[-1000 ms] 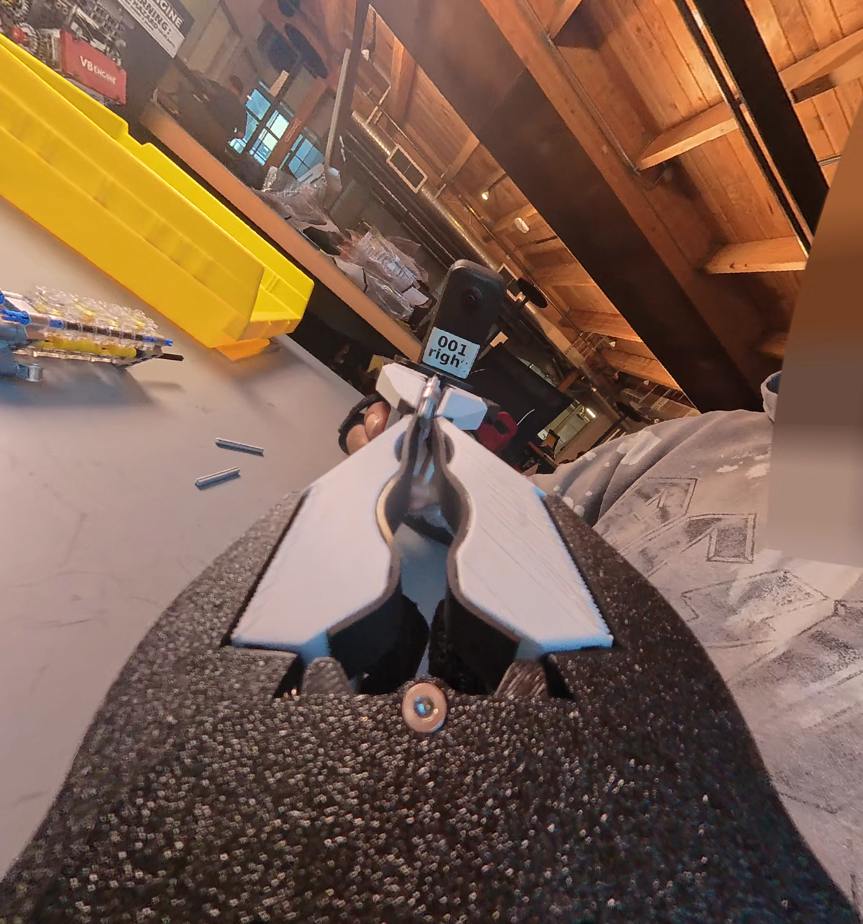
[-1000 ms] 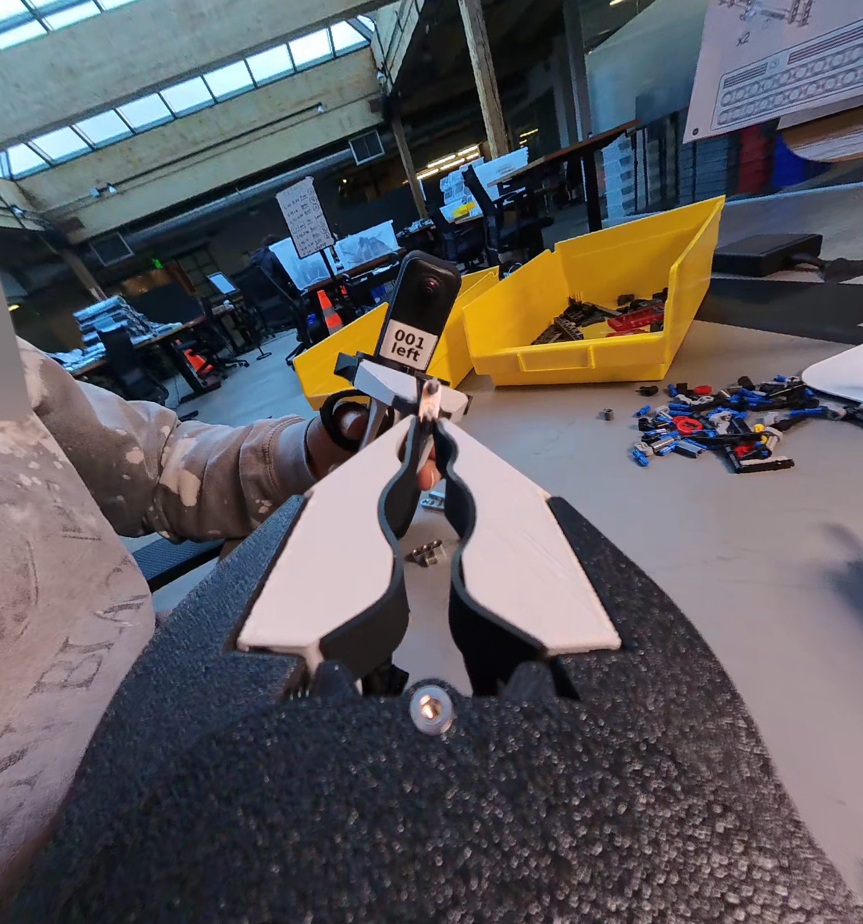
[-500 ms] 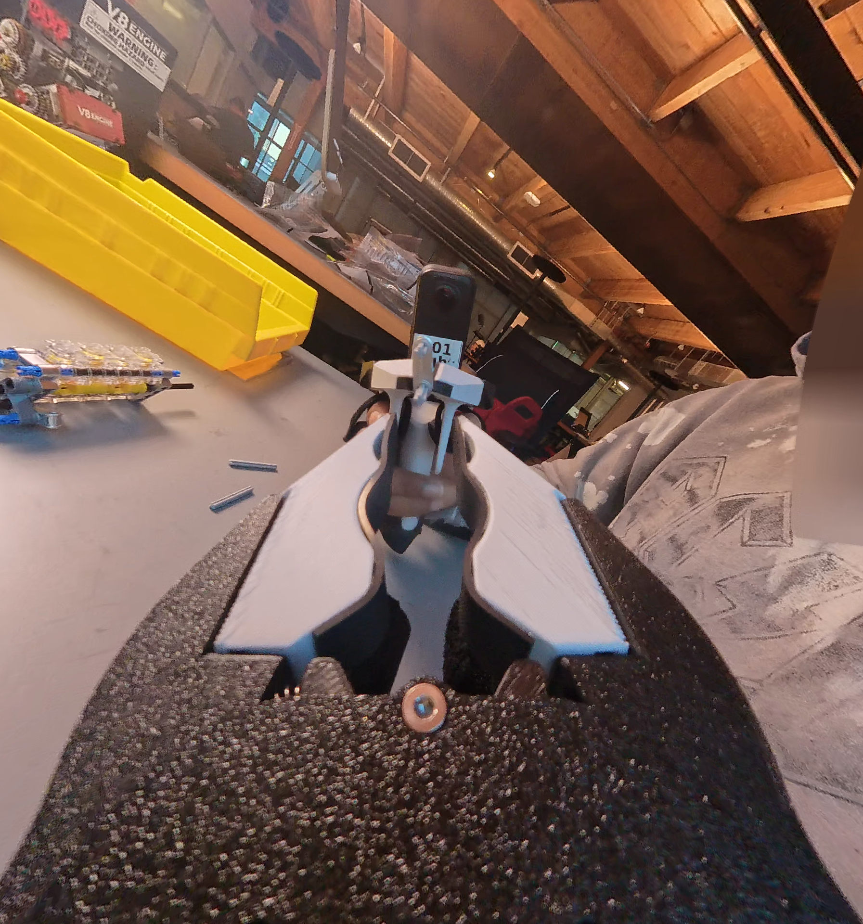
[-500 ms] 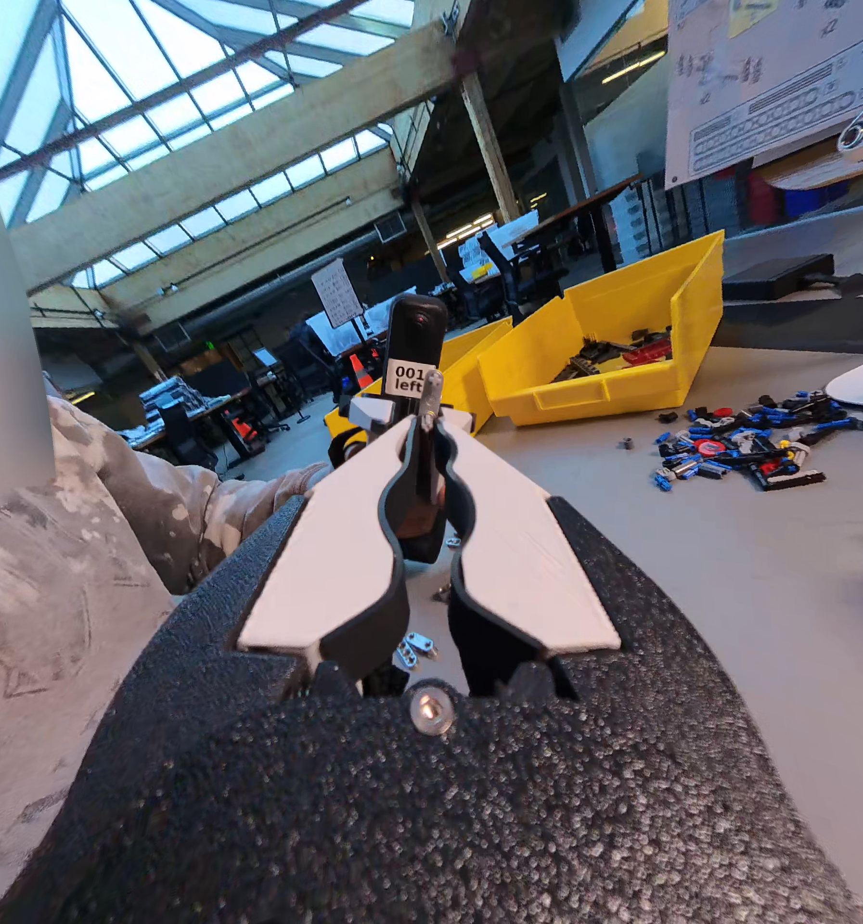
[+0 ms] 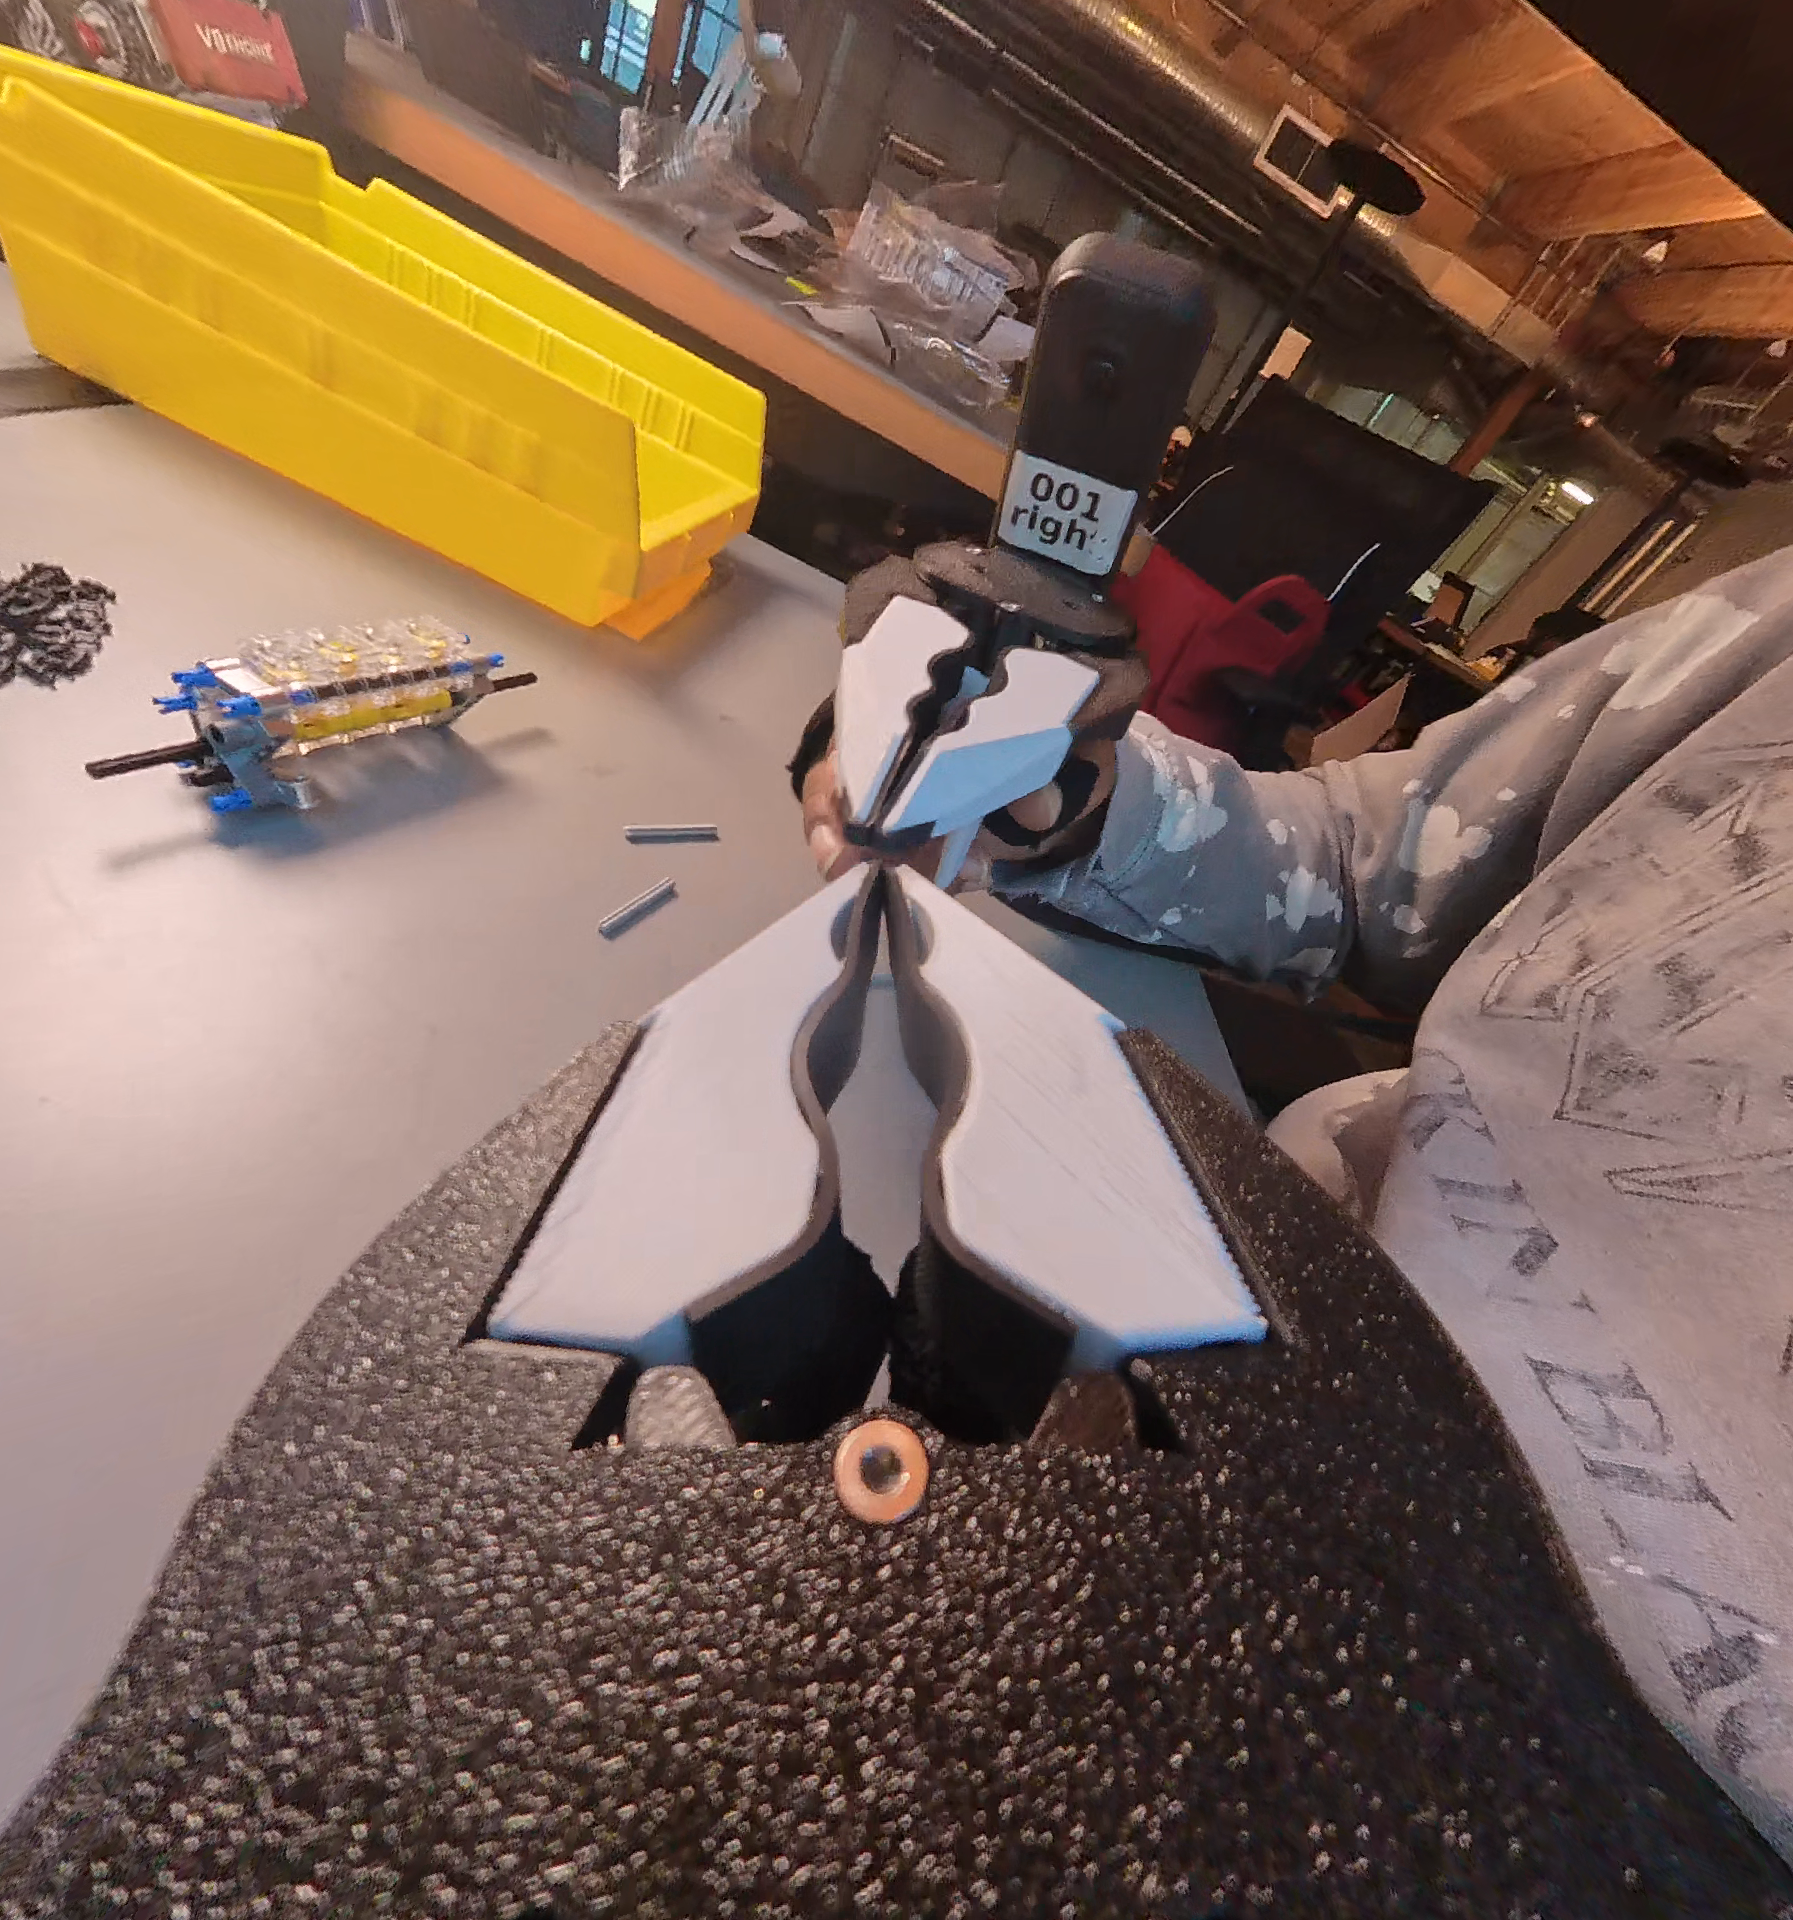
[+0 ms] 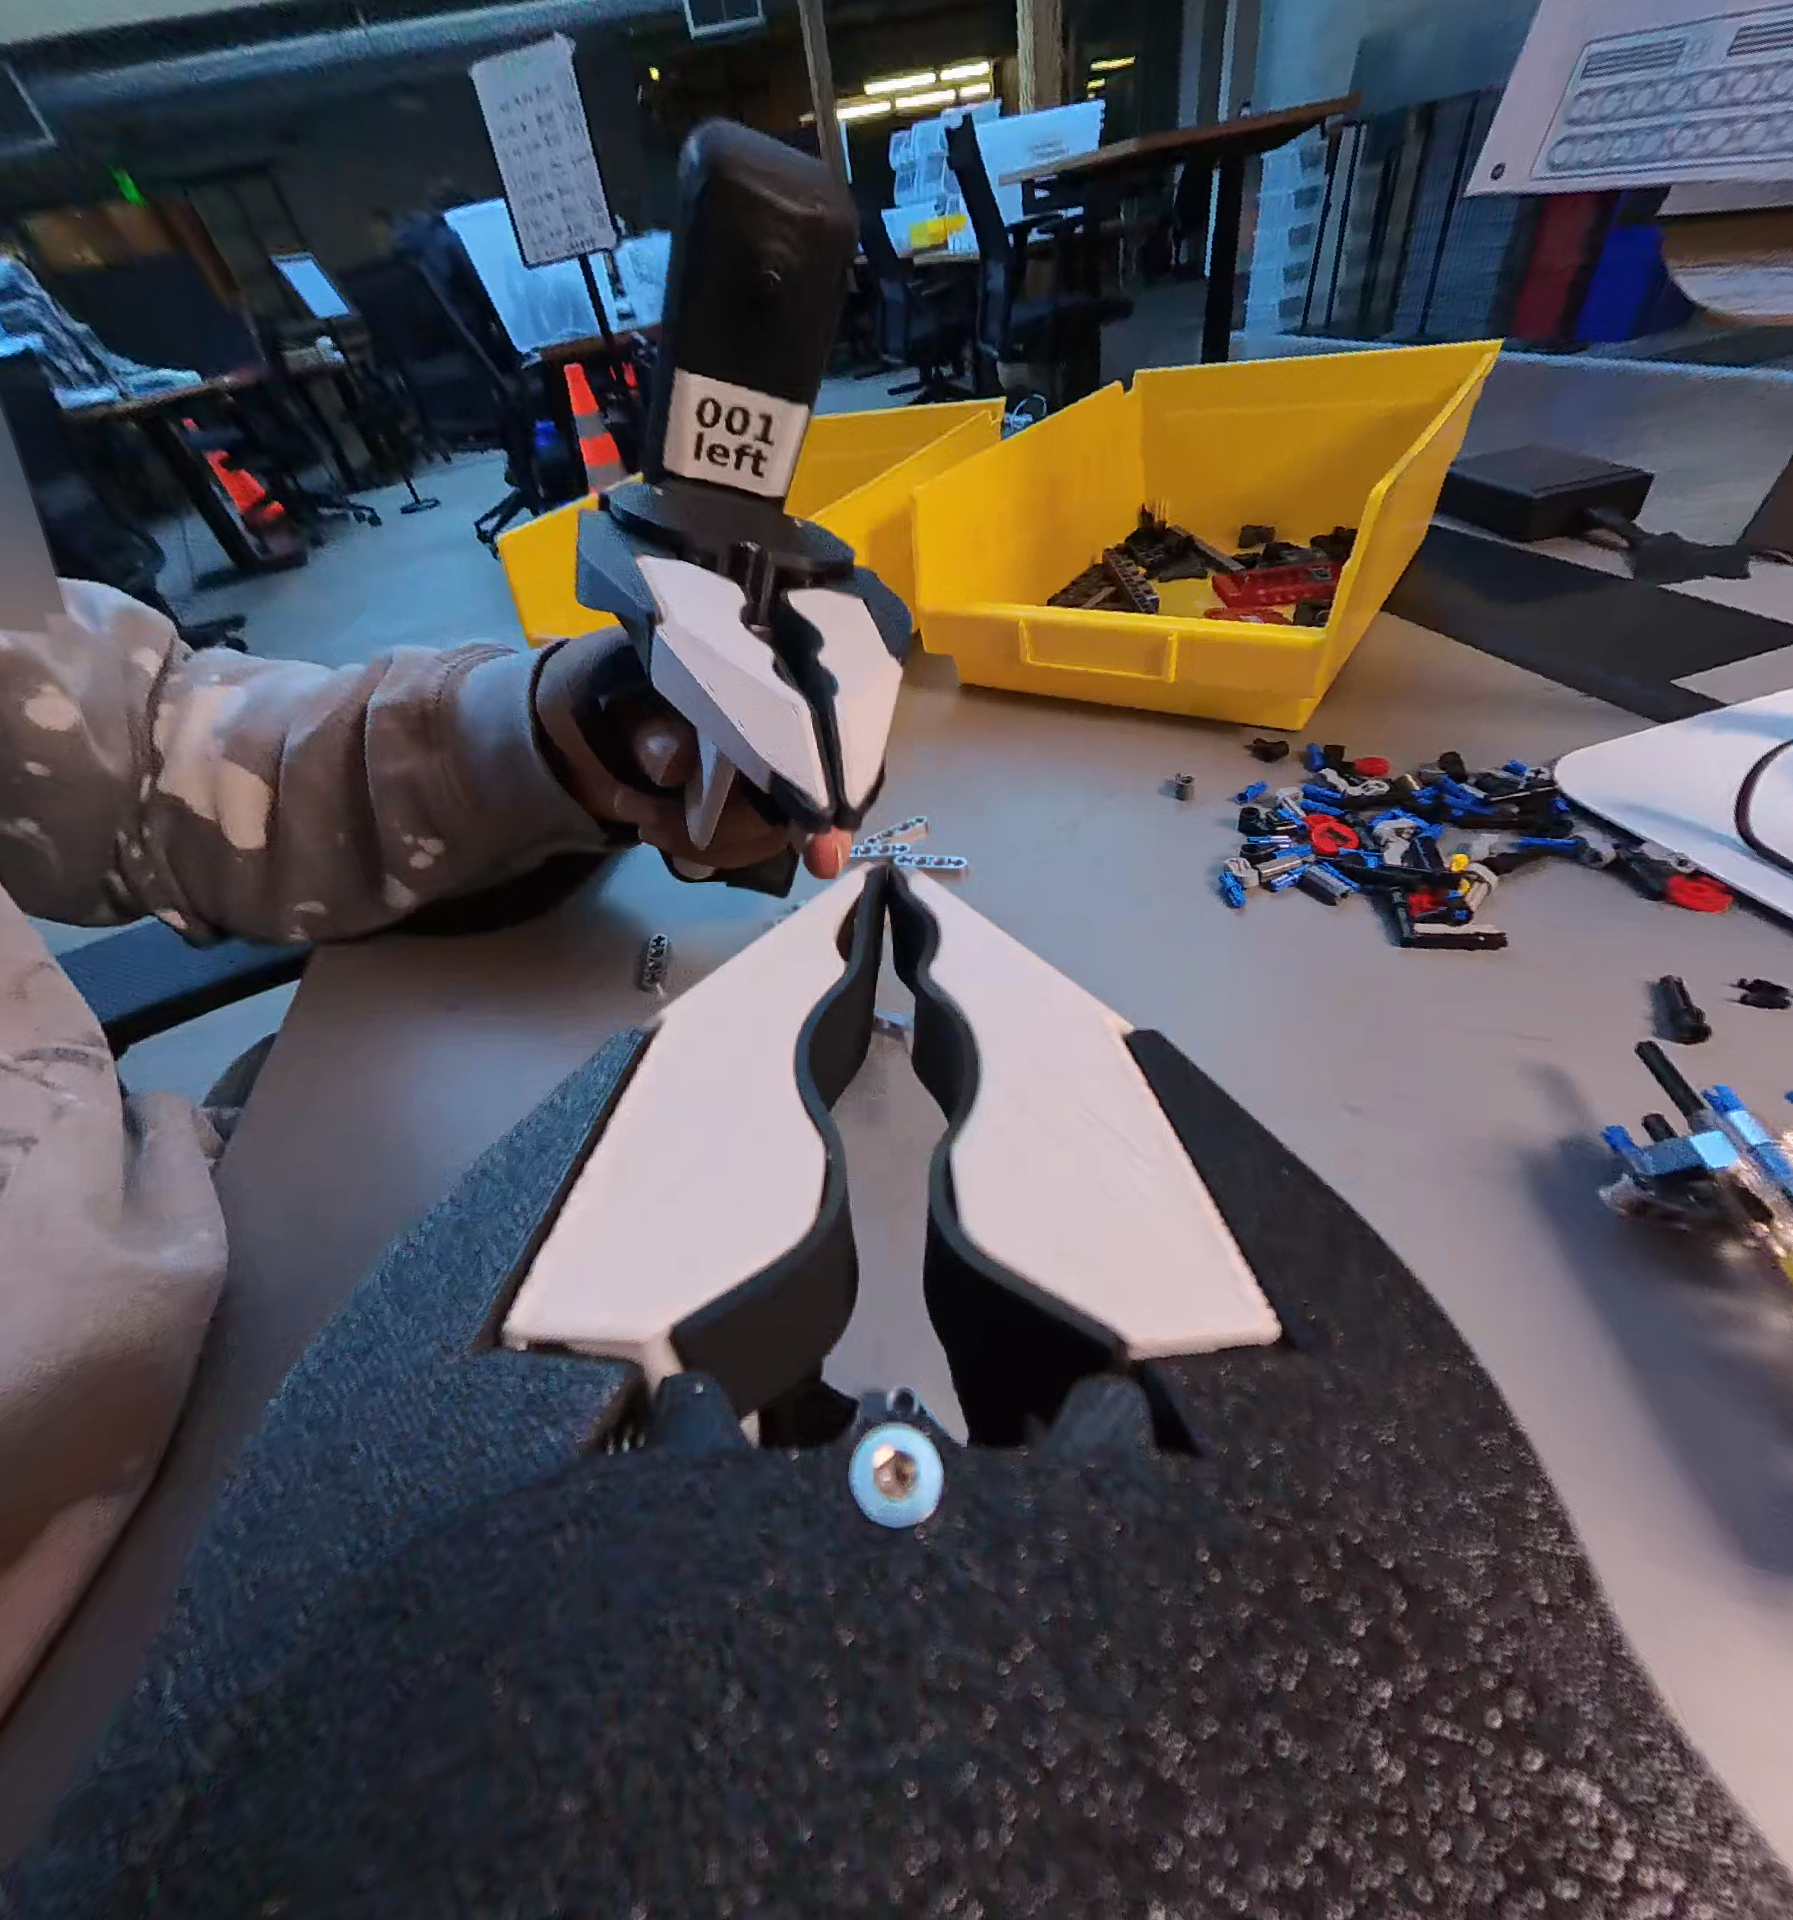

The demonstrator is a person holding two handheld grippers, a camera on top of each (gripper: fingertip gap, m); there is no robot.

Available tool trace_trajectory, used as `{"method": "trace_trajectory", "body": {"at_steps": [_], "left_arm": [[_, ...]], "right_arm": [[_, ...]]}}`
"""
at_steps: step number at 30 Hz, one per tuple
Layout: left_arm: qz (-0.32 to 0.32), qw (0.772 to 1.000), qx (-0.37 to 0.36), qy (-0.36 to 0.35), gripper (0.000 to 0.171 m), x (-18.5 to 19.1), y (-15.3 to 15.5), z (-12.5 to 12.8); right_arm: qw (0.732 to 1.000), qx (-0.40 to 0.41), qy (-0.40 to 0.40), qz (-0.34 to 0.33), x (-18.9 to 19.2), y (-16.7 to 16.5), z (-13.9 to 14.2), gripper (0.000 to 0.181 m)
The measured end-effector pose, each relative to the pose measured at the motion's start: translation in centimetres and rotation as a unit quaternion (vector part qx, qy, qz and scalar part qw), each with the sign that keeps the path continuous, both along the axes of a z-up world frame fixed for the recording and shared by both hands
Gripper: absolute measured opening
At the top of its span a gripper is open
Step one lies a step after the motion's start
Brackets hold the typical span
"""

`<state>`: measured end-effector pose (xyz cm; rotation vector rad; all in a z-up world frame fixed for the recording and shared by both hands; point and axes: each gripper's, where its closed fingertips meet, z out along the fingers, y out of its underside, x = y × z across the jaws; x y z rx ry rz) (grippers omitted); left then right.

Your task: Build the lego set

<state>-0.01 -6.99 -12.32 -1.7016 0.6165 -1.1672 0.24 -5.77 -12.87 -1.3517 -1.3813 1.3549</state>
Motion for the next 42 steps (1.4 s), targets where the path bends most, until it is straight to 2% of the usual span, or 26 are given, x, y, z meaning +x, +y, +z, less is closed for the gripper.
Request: {"method": "trace_trajectory", "body": {"at_steps": [4,7,11,14,16,20,22,23,24,26,28,32,35,38,42], "left_arm": [[0.054,0.997,-0.019,0.058,0.0,-1.9,1.4,-2.1],[0.1,0.99,-0.002,0.098,0.004,-4.2,2.3,-2.1],[0.147,0.981,-0.002,0.128,0.014,-6.7,3.4,-2.3],[0.168,0.974,-0.01,0.153,0.02,-8.3,4.0,-3.4],[0.175,0.974,-0.005,0.146,0.024,-8.8,4.2,-3.4],[0.194,0.973,0.004,0.126,0.029,-9.7,4.3,-3.1],[0.196,0.972,0.008,0.131,0.031,-9.9,4.2,-3.3],[0.194,0.972,0.004,0.131,0.031,-9.9,4.2,-3.3],[0.191,0.973,0.001,0.125,0.031,-9.8,4.1,-3.3],[0.181,0.978,-0.004,0.101,0.029,-9.4,3.9,-2.8],[0.169,0.983,-0.016,0.074,0.028,-8.9,3.7,-2.5],[0.127,0.991,-0.045,0.022,0.025,-7.7,3.0,-2.1],[0.09,0.994,-0.054,-0.018,0.021,-6.4,2.4,-1.4],[0.066,0.997,-0.05,-0.001,0.018,-5.0,2.0,-1.9],[0.043,0.998,-0.042,0.014,0.01,-3.4,1.8,-2.2]], "right_arm": [[1.0,-0.012,-0.01,-0.017,0.0,0.6,-0.5,0.0],[0.998,0.015,-0.04,-0.037,0.2,1.5,-1.3,0.001],[0.99,0.067,-0.118,-0.026,-0.7,1.4,-3.9,0.014],[0.974,0.11,-0.196,0.012,-2.2,0.6,-6.3,0.022],[0.961,0.137,-0.237,0.029,-3.5,0.4,-7.4,0.024],[0.939,0.104,-0.327,0.036,-6.0,0.1,-9.4,0.026],[0.922,0.117,-0.368,0.024,-6.3,0.5,-10.7,0.022],[0.917,0.136,-0.374,0.014,-6.4,1.0,-11.0,0.013],[0.915,0.149,-0.374,0.011,-6.4,1.2,-11.0,0.006],[0.917,0.156,-0.366,0.021,-6.3,1.2,-11.0,0.005],[0.926,0.195,-0.321,0.02,-6.5,1.5,-10.2,0.005],[0.917,0.341,-0.205,0.006,-5.6,2.0,-6.6,0.005],[0.911,0.382,-0.152,-0.01,-4.6,2.0,-4.0,0.005],[0.895,0.43,-0.116,-0.02,-4.0,1.7,-2.1,0.005],[0.869,0.484,-0.103,-0.022,-3.6,1.1,-1.3,0.005]]}}
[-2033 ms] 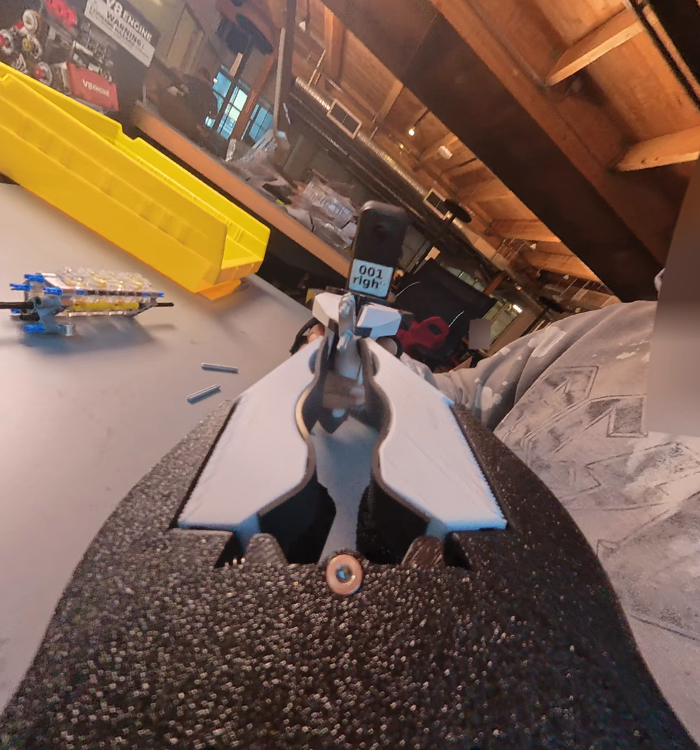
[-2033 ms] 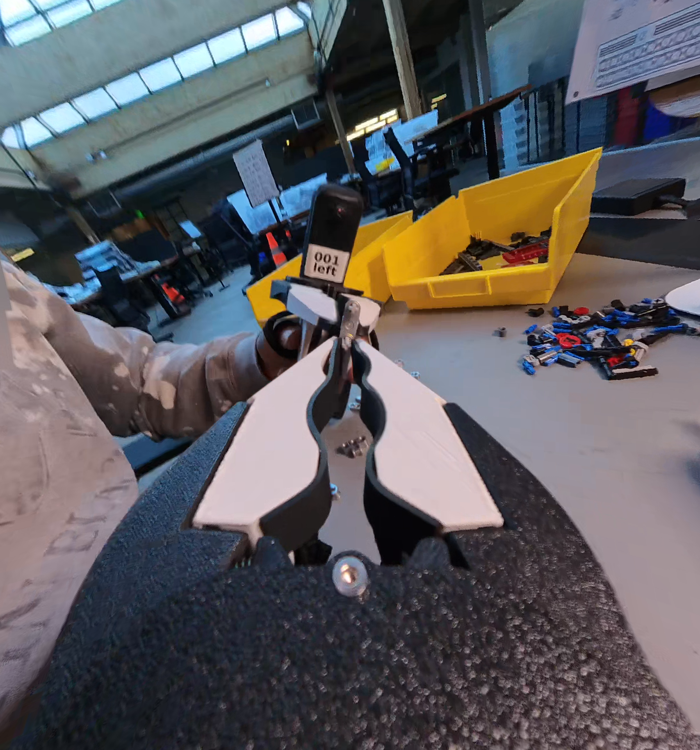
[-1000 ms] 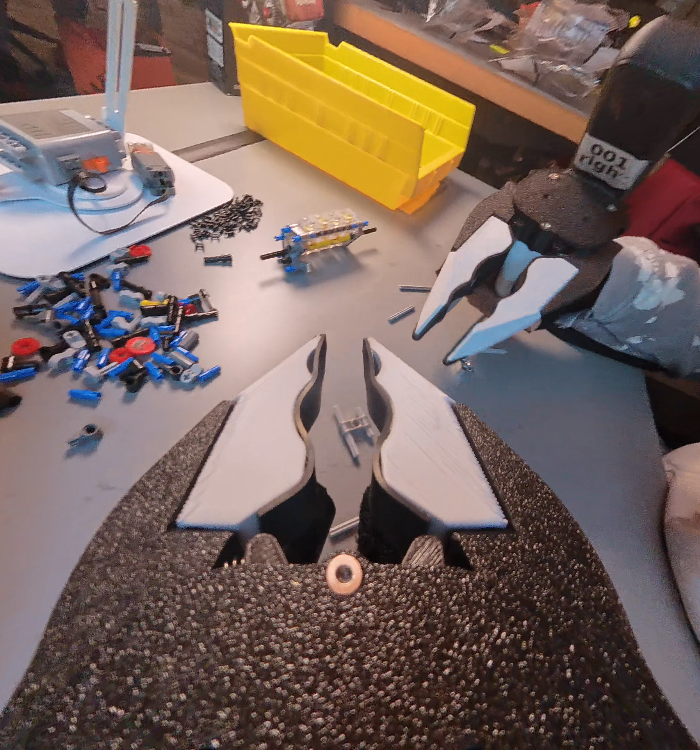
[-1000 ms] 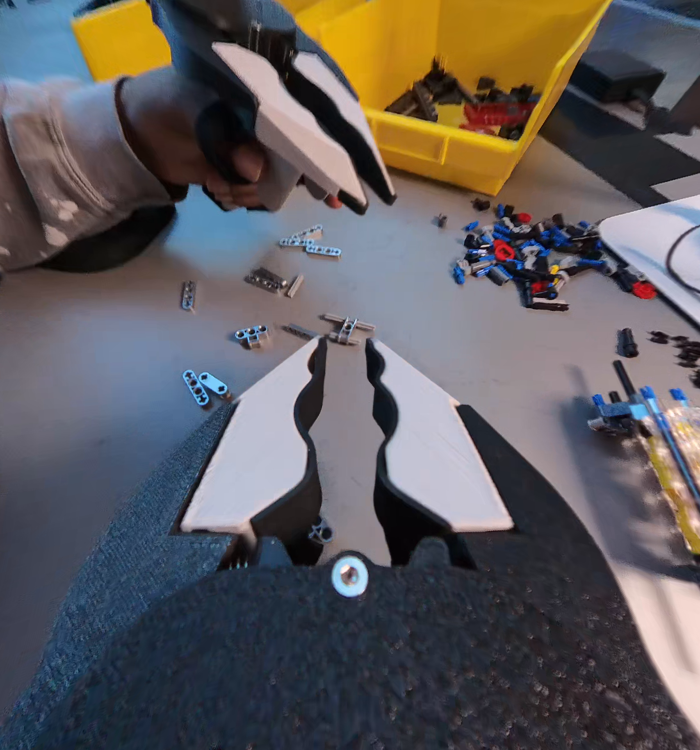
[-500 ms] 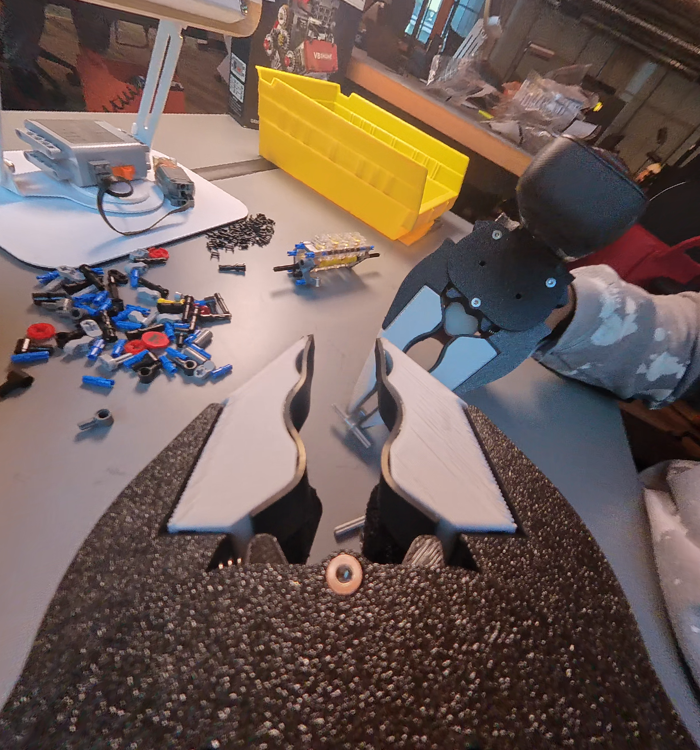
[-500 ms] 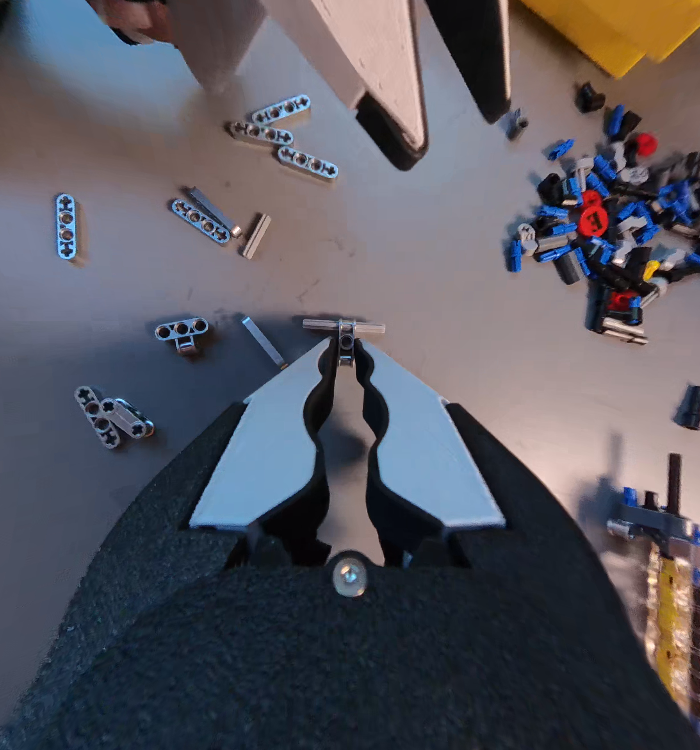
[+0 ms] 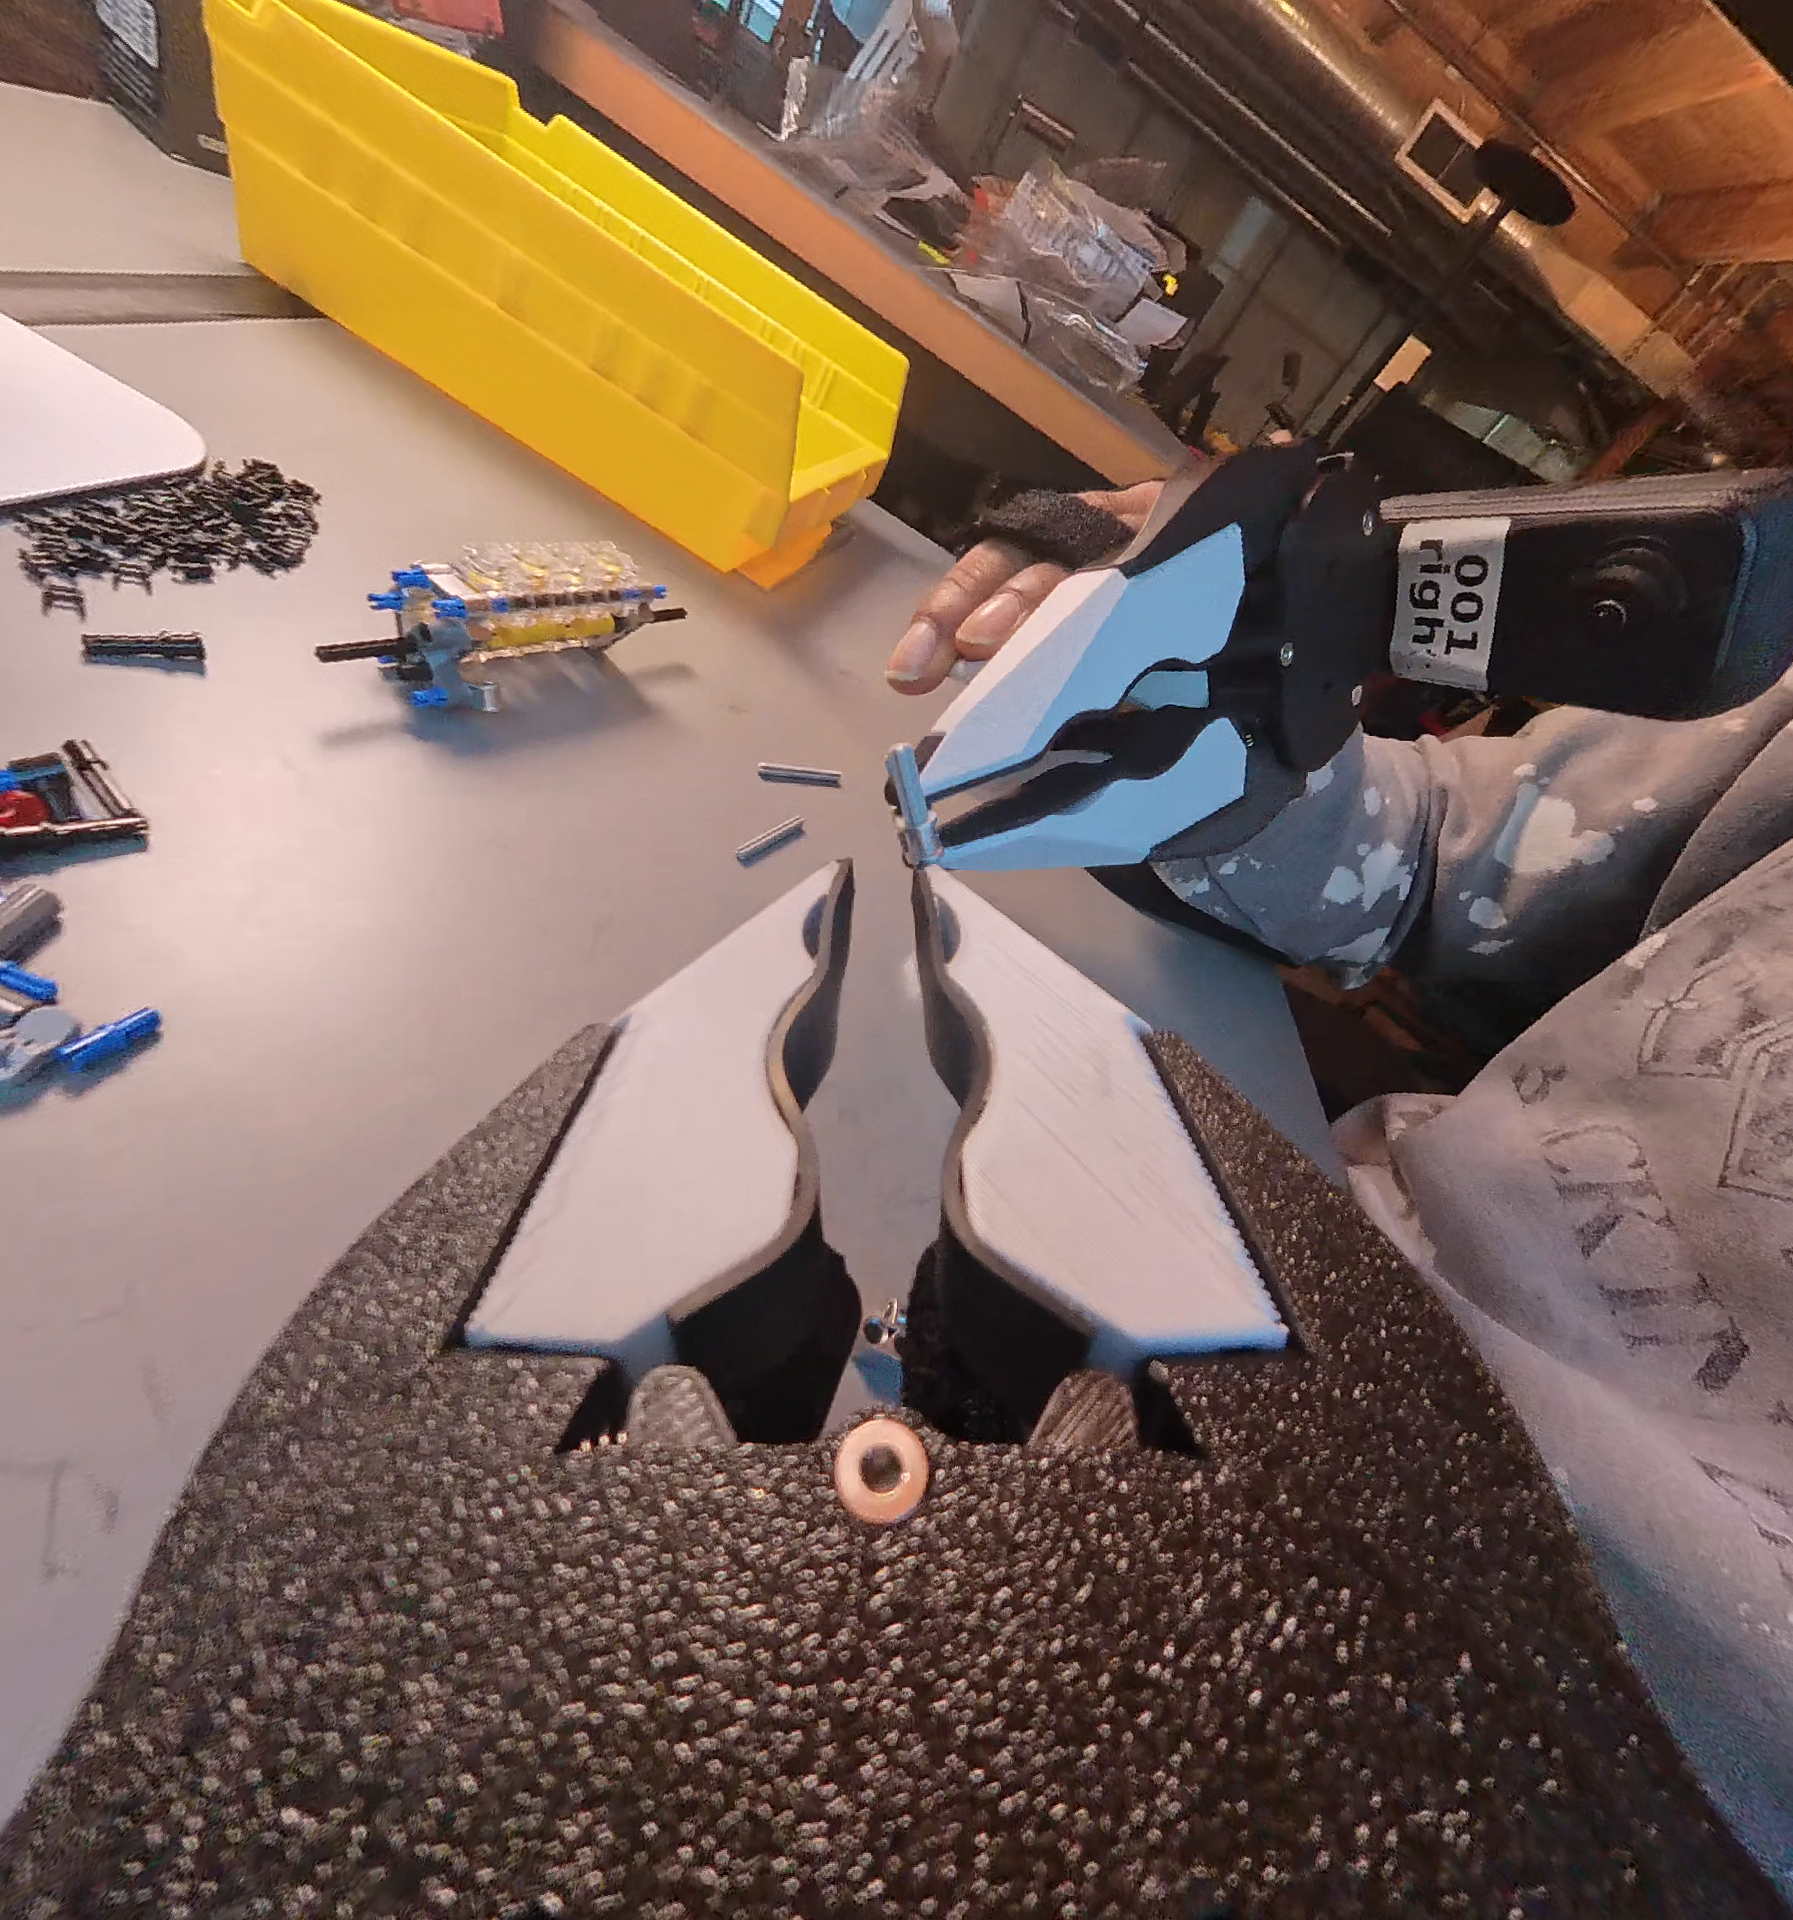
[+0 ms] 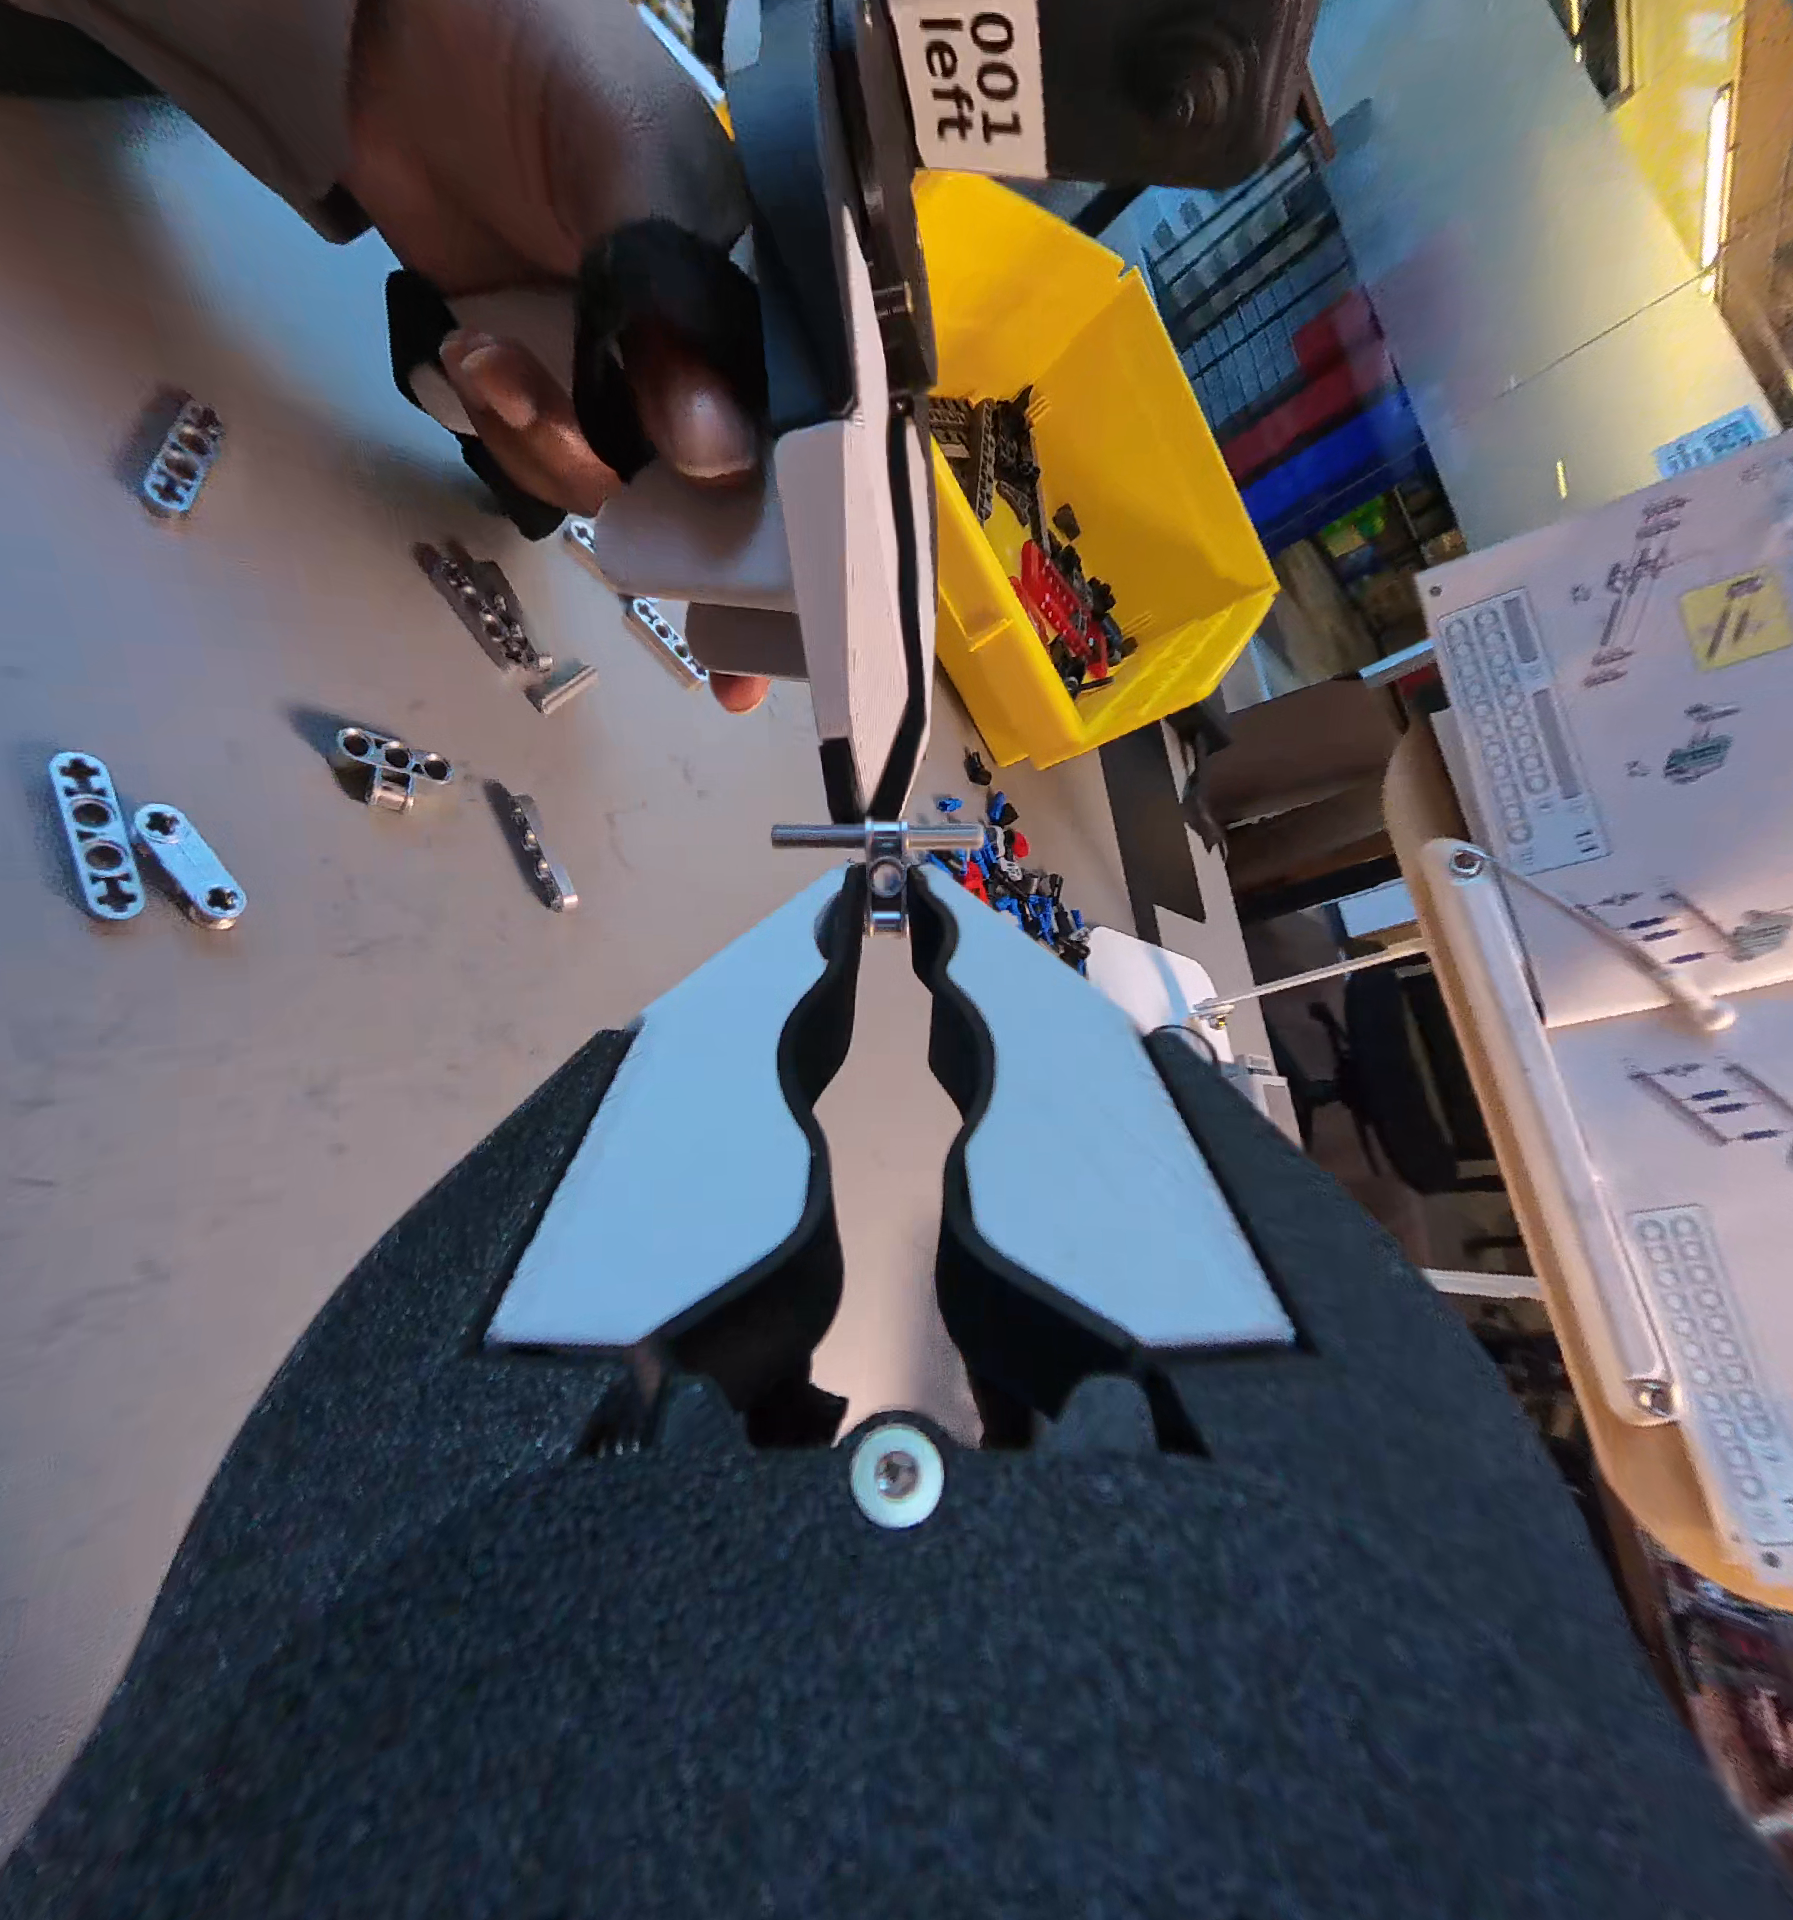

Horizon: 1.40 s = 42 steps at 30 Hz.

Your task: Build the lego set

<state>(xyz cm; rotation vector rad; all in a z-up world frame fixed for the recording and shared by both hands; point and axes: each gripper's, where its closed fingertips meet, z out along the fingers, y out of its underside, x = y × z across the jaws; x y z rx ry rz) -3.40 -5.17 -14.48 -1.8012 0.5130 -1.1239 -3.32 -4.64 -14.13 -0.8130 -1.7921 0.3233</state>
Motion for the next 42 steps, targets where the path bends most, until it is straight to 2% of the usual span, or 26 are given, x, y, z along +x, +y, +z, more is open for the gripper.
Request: {"method": "trace_trajectory", "body": {"at_steps": [6,9,11,14,19,21,26,28,30,31,35,37,39,42], "left_arm": [[-0.033,0.999,0.01,-0.032,0.008,1.2,-0.5,0.7],[-0.022,0.999,0.008,-0.028,0.008,1.3,0.0,0.6],[-0.01,1.0,0.008,-0.014,0.0,1.1,0.4,0.2],[-0.001,1.0,0.015,0.0,0.001,0.9,0.7,0.1],[-0.024,1.0,0.008,-0.01,0.013,1.6,0.4,0.2],[-0.016,1.0,0.008,-0.006,0.007,1.7,0.8,0.1],[-0.02,1.0,0.019,0.009,0.006,1.8,1.0,0.3],[-0.018,0.998,0.053,0.018,0.006,1.7,1.0,0.9],[-0.02,0.995,0.088,0.035,0.005,1.6,1.1,1.2],[-0.028,0.994,0.103,0.035,0.005,1.7,0.9,1.4],[-0.05,0.989,0.132,0.046,0.005,2.6,0.8,1.4],[-0.062,0.986,0.143,0.051,0.005,3.1,0.9,1.2],[-0.068,0.985,0.149,0.045,0.005,3.4,1.1,1.2],[-0.083,0.985,0.14,0.056,0.005,3.6,1.4,0.6]], "right_arm": [[0.997,0.074,-0.015,-0.015,0.7,0.7,-0.2,0.005],[0.995,0.095,-0.023,-0.018,0.7,0.8,-0.7,0.005],[0.993,0.116,-0.028,-0.024,0.7,1.0,-0.9,0.005],[0.994,0.103,-0.018,-0.015,0.7,0.6,-0.6,0.005],[0.992,0.125,-0.013,-0.021,0.8,1.0,-0.3,0.005],[0.991,0.131,-0.013,-0.018,0.7,0.9,-0.4,0.005],[0.992,0.129,0.0,-0.015,0.7,0.9,-0.1,0.005],[0.997,0.069,0.031,-0.012,0.8,0.8,0.6,0.006],[0.998,-0.047,0.052,-0.007,1.3,1.2,1.4,0.02],[0.993,-0.104,0.048,-0.007,1.6,1.6,1.5,0.027],[0.96,-0.279,0.003,0.023,2.8,1.5,-0.2,0.028],[0.943,-0.329,0.022,0.039,2.8,1.3,0.1,0.017],[0.939,-0.341,0.0,0.044,2.9,1.1,-0.5,0.006],[0.935,-0.352,0.003,0.049,3.0,1.1,-0.4,0.005]]}}
